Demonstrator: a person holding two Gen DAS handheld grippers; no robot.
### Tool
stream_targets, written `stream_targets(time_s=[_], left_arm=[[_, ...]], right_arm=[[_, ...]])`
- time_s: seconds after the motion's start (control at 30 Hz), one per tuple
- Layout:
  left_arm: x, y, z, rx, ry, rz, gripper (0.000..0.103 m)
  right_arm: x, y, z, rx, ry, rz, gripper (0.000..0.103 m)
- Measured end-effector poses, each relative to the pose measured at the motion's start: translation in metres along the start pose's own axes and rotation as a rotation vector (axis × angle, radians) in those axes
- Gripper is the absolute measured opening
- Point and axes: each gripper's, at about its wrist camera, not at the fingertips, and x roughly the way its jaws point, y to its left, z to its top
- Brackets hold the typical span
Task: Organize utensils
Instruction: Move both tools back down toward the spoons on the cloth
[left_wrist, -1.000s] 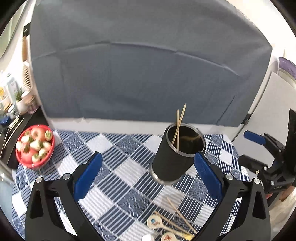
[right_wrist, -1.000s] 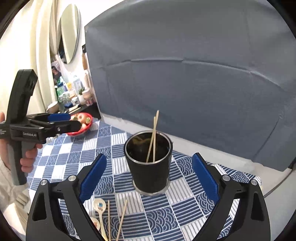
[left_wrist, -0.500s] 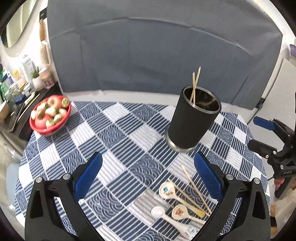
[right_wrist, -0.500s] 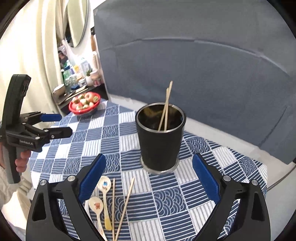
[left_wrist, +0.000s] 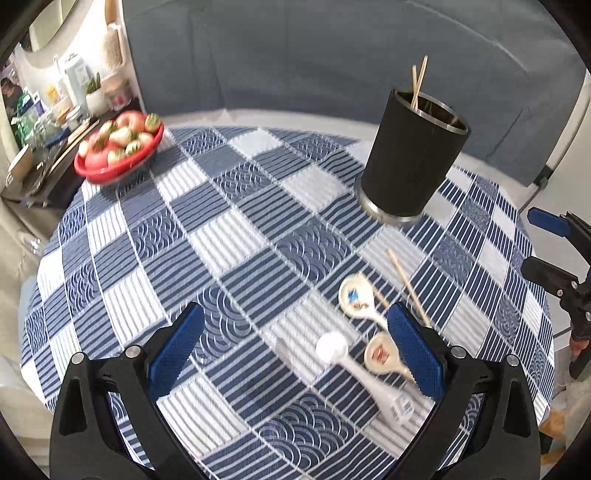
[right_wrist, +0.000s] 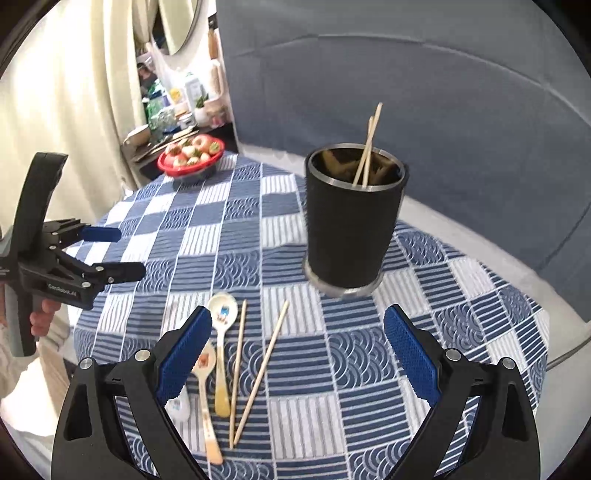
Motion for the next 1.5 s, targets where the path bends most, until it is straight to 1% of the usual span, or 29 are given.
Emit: stream_targets(time_s=[0.2, 0.37, 0.43, 0.5, 0.57, 0.67, 0.8, 0.87, 0.93, 0.97, 1.03, 1.2, 1.37, 1.5], left_arm=[[0.005, 0.007, -0.024, -0.035, 0.049, 0.013, 0.097], [0.009, 0.011, -0.038, -0.022, 0.087, 0.029, 0.097], [0.013, 0.013, -0.04, -0.008, 0.091, 0.02, 0.097], [0.018, 0.014, -0.04, 0.012, 0.1, -0.01, 0.097], [0.023, 0.012, -0.037, 0.061, 0.101, -0.049, 0.097], [0.031, 0.005, -0.031, 0.152, 0.107, -0.087, 0.097], [0.042, -0.01, -0.02, 0.323, 0.128, -0.145, 0.097], [0.047, -0.02, -0.016, 0.429, 0.134, -0.163, 0.097], [0.053, -0.027, -0.013, 0.496, 0.147, -0.174, 0.097], [0.057, -0.031, -0.01, 0.522, 0.163, -0.195, 0.097], [0.063, -0.036, -0.005, 0.554, 0.175, -0.225, 0.097], [0.078, -0.048, 0.001, 0.656, 0.217, -0.288, 0.097], [0.09, -0.061, 0.0, 0.74, 0.267, -0.337, 0.097], [0.097, -0.071, 0.0, 0.791, 0.299, -0.373, 0.095]], right_arm=[[0.007, 0.011, -0.025, 0.001, 0.035, 0.052, 0.09], [0.013, 0.023, -0.046, -0.003, 0.062, 0.095, 0.09], [0.017, 0.03, -0.057, -0.005, 0.08, 0.1, 0.09], [0.02, 0.035, -0.065, -0.011, 0.091, 0.09, 0.09], [0.021, 0.04, -0.074, -0.015, 0.11, 0.081, 0.09], [0.023, 0.046, -0.085, 0.0, 0.142, 0.062, 0.09], [0.028, 0.051, -0.098, 0.044, 0.185, 0.034, 0.09], [0.032, 0.053, -0.103, 0.061, 0.207, 0.023, 0.09], [0.037, 0.057, -0.108, 0.077, 0.236, -0.006, 0.09], [0.039, 0.058, -0.11, 0.088, 0.244, -0.012, 0.09], [0.044, 0.06, -0.114, 0.117, 0.264, -0.02, 0.09], [0.054, 0.066, -0.123, 0.138, 0.312, -0.06, 0.09], [0.058, 0.066, -0.124, 0.176, 0.325, -0.084, 0.089], [0.061, 0.065, -0.122, 0.188, 0.333, -0.091, 0.089]])
